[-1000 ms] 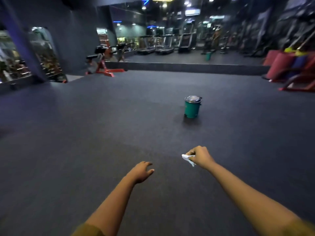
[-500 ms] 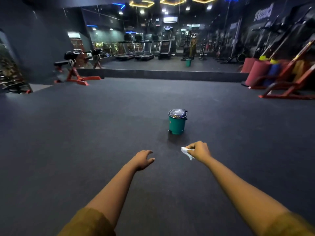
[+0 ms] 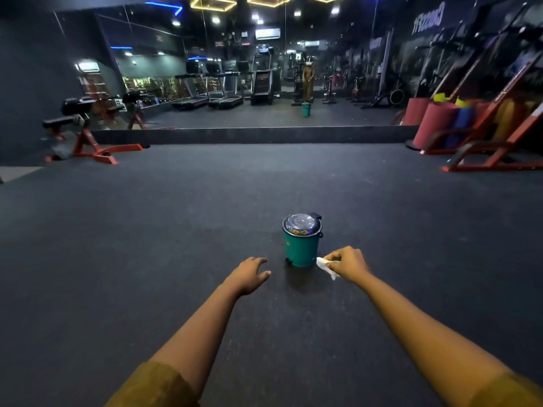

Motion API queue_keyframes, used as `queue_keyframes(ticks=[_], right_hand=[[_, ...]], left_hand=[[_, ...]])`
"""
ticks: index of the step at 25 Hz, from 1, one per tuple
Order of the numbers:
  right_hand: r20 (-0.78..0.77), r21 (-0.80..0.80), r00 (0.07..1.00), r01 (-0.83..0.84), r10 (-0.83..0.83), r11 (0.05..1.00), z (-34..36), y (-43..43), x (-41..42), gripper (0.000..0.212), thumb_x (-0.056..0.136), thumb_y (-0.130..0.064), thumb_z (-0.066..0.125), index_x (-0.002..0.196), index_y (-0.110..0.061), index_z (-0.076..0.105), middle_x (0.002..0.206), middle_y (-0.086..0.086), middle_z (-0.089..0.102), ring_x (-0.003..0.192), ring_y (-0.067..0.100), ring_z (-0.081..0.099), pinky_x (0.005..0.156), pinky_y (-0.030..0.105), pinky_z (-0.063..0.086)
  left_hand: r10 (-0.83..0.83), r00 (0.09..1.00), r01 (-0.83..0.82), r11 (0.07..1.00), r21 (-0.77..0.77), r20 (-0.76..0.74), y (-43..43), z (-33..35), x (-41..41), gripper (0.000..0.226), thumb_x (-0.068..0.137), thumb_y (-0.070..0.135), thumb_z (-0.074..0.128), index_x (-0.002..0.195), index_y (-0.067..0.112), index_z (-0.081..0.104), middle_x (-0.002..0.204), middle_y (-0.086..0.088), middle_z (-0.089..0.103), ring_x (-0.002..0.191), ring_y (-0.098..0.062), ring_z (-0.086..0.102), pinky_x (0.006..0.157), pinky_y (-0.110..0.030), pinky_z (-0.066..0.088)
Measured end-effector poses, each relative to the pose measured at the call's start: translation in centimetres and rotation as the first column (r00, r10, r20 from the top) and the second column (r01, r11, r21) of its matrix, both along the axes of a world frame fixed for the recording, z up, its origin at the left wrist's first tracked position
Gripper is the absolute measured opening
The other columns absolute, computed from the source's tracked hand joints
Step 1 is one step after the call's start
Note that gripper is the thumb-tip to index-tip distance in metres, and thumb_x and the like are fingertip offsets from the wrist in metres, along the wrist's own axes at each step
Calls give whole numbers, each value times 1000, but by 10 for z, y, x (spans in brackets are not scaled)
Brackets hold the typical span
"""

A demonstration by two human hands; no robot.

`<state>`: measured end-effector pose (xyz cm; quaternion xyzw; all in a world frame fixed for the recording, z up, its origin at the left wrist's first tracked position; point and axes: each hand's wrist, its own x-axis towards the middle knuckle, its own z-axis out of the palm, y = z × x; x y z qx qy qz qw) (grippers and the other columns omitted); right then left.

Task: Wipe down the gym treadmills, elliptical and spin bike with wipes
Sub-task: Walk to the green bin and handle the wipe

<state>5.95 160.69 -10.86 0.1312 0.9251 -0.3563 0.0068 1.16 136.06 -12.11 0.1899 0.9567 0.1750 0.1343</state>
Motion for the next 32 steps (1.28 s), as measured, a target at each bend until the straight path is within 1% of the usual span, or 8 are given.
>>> queue_keyframes(ticks=[5, 8, 12, 15, 19, 21, 25, 32], right_hand=[[9, -48, 1000, 7, -7, 999, 1, 24, -171, 17, 84, -34, 66, 85, -20, 76, 70, 10, 71, 77, 12, 64, 76, 28, 50], [32, -35, 999, -4, 5, 999, -2, 34, -256, 13, 84, -25, 66, 90, -18, 76, 74, 12, 71, 76, 13, 62, 71, 24, 48], [81, -37, 997, 5, -2, 999, -21, 43, -366, 19, 84, -35, 67, 87, -18, 76, 63, 9, 65, 65, 10, 56, 63, 20, 39], [103, -29, 993, 63, -60, 998, -41, 47, -450, 18, 84, -32, 66, 87, -17, 76, 77, 13, 70, 68, 11, 56, 63, 22, 37], [137, -23, 972, 194, -189, 981, -56, 53, -562, 18, 84, -18, 65, 99, -14, 74, 94, 14, 71, 77, 17, 61, 72, 29, 49], [160, -21, 958, 245, -239, 969, -53, 51, -609, 17, 85, -18, 64, 99, -14, 74, 93, 12, 72, 75, 16, 62, 62, 23, 46], [176, -42, 929, 339, -327, 940, -49, 52, -668, 16, 85, -22, 65, 97, -15, 74, 86, 9, 71, 58, 4, 50, 49, 21, 37], [226, -21, 911, 358, -345, 933, -69, 67, -737, 19, 85, -22, 66, 100, -14, 73, 94, 8, 72, 82, 13, 62, 63, 22, 41]], left_hand=[[-3, 999, 5, 999, -35, 36, 30, -4, -168, 52, 99, 33, 43, 144, 9, 34, 148, -12, 36, 136, -25, 34, 109, -31, 26], [0, 998, 3, 999, -40, 66, 39, -13, -249, 51, 100, 32, 43, 144, 8, 34, 147, -13, 37, 136, -25, 34, 108, -29, 25], [-21, 993, 27, 998, -56, 118, 48, -44, -368, 52, 99, 34, 43, 144, 8, 34, 148, -13, 37, 136, -25, 35, 108, -30, 26], [-79, 987, 86, 995, -45, 137, 59, -67, -467, 52, 100, 34, 42, 144, 8, 34, 148, -12, 36, 136, -24, 34, 108, -28, 25], [-158, 977, 163, 986, -29, 140, 70, -78, -604, 51, 100, 33, 42, 145, 9, 34, 148, -12, 36, 136, -24, 34, 107, -28, 26], [-208, 964, 220, 974, -58, 168, 79, -78, -662, 52, 100, 34, 41, 145, 9, 34, 148, -12, 36, 136, -25, 34, 108, -29, 25], [-301, 927, 318, 947, -44, 224, 107, -77, -733, 52, 100, 34, 42, 144, 8, 35, 148, -14, 37, 136, -25, 35, 108, -30, 25], [-351, 898, 361, 932, 11, 266, 132, -96, -803, 51, 100, 32, 43, 144, 8, 35, 147, -15, 39, 135, -26, 35, 109, -32, 26]])
